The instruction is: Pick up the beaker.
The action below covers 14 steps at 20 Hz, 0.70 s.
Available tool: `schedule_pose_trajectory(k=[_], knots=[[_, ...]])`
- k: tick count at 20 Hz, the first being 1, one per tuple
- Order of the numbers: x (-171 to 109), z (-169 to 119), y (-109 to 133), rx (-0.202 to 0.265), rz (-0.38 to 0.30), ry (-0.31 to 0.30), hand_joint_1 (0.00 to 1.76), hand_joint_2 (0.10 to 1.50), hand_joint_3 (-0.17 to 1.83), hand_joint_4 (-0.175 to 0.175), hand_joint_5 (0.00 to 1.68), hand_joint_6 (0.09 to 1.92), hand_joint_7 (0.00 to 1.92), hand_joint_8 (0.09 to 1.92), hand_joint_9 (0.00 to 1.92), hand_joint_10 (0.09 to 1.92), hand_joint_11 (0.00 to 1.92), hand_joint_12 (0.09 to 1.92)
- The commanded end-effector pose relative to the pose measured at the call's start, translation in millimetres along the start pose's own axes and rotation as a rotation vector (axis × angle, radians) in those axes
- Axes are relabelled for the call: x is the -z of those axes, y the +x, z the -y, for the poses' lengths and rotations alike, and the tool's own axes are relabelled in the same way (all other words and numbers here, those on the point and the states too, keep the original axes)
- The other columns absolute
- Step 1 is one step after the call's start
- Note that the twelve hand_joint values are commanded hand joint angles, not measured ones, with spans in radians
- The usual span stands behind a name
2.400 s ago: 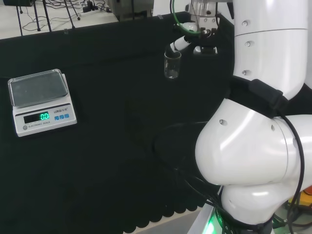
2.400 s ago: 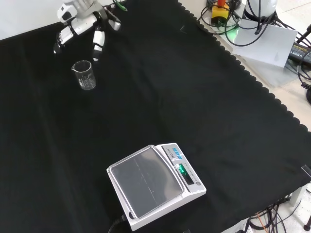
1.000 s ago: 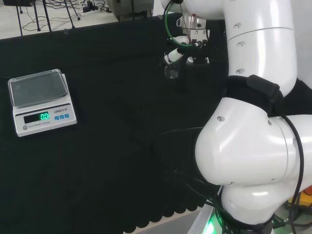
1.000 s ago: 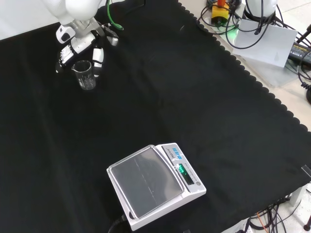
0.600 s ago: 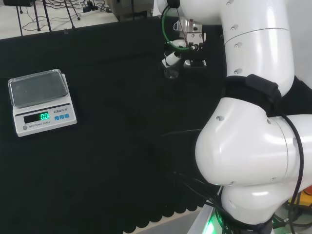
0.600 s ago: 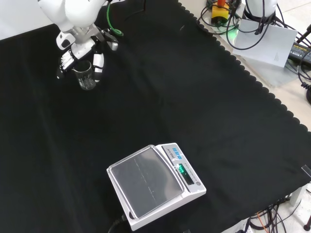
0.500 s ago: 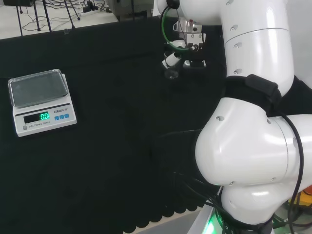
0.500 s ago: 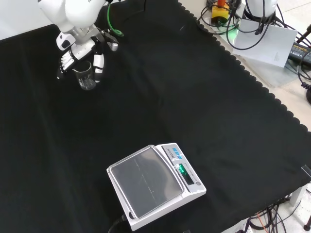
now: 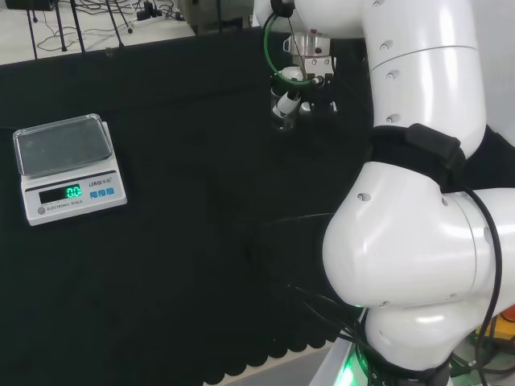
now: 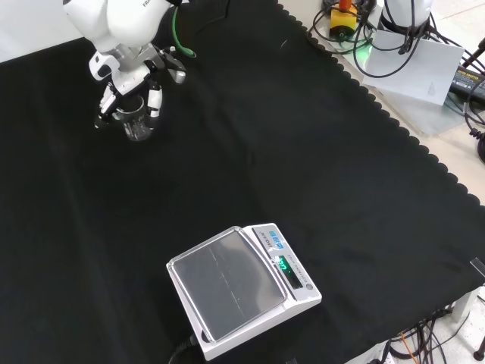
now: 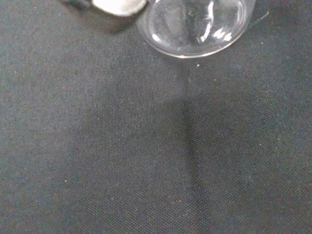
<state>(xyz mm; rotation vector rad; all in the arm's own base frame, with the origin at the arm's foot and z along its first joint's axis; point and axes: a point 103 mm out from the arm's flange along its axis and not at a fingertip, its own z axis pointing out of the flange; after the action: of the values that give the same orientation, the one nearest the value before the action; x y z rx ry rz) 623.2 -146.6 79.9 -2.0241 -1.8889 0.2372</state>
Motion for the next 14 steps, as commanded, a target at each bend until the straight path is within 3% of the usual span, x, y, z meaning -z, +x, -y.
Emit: schedule_pose_trajectory(k=[1,5,12,14], knots=[[0.1,-1.7,0.6,0.006,-0.008,-0.015,1.06,0.73,0.71,0.023,0.22,0.99,0.43,0.98,0.75,0.89,0.74,1.24],[-0.4,-2.6,-0.1,0.007,-0.012,-0.021,1.13,0.75,0.78,-0.004,0.29,1.41,0.46,1.19,0.76,1.08,0.83,1.20],[-0.1,-5.6,-0.6,0.012,-0.024,-0.020,1.20,0.79,0.83,-0.046,0.39,1.58,0.47,1.45,0.75,1.31,0.88,1.19],[-0.3,-5.6,-0.8,0.014,-0.023,-0.023,1.09,1.00,0.58,-0.131,0.54,1.60,0.47,1.48,0.75,1.34,0.89,1.18]])
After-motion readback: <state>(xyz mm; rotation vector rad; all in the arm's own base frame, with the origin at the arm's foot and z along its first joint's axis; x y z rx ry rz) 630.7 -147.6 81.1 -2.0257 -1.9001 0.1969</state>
